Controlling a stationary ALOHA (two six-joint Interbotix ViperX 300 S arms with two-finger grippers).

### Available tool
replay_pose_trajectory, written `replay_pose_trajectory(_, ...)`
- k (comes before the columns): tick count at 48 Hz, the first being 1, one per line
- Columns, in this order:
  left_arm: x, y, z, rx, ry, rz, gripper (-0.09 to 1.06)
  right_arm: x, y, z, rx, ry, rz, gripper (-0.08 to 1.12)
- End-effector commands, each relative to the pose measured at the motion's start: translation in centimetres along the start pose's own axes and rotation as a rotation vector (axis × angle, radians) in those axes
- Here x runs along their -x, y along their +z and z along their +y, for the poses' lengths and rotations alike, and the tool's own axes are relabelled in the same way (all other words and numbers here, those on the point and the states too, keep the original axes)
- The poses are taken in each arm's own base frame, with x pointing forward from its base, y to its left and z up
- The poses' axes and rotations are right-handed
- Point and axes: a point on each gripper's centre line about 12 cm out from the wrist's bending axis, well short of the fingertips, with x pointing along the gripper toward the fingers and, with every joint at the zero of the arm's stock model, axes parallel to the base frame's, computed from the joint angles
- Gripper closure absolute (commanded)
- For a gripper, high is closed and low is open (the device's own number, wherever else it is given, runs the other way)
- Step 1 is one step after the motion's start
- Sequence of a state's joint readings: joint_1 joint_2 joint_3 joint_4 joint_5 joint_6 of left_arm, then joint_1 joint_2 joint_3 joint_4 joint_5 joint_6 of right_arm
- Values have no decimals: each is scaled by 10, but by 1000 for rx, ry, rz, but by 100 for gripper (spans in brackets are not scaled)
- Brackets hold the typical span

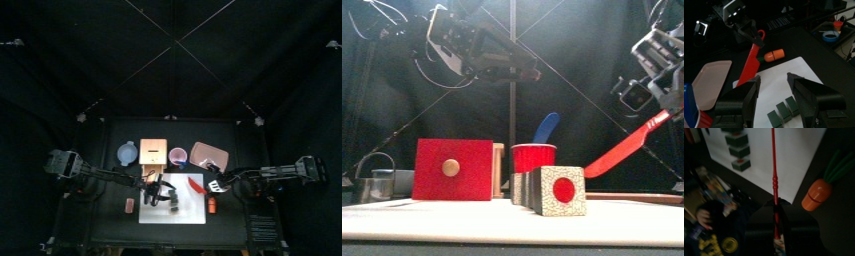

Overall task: Place sushi on board then cut the sushi with the knife then place the pieces on the plate
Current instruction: Place the 4 sushi pieces on the plate

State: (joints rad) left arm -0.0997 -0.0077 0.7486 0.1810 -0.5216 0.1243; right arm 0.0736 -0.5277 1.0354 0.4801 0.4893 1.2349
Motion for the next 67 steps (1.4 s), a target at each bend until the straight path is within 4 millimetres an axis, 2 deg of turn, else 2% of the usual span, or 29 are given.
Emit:
replay_pose_trajectory(1, 2, 4, 3, -19, 11, -27, 14, -6, -6, 5, -55, -15, -16, 68)
replay_pose_trajectory(7, 7, 1, 1, -50, 12, -41, 14, -11, -7, 15, -74, 10, -52, 63)
replay_pose_trajectory(16, 13, -2, 2, -66, 20, -52, 14, -21, -11, 27, -53, 38, -59, 45)
replay_pose_trajectory(24, 15, 0, 2, -61, 24, -56, 14, -33, -23, 37, 22, 43, -45, 30)
replay_pose_trajectory(31, 14, 2, 3, -63, 26, -61, 14, -37, -25, 34, 55, 21, -51, 16)
replay_pose_trajectory(40, 12, 6, 4, -63, 30, -73, 14, -34, -21, 22, 89, -89, -70, 15)
replay_pose_trajectory(45, 11, 9, 5, -64, 33, -82, 14, -31, -24, 33, 115, -48, -70, 14)
replay_pose_trajectory(54, 8, 13, 7, -64, 36, -90, 14, -30, -30, 39, 121, -31, -58, 14)
replay_pose_trajectory(61, 7, 15, 8, -66, 39, -96, 14, -29, -31, 33, 152, -65, -61, 15)
replay_pose_trajectory(67, 7, 15, 9, -64, 40, -95, 14, -20, -26, 34, 265, -83, -105, 15)
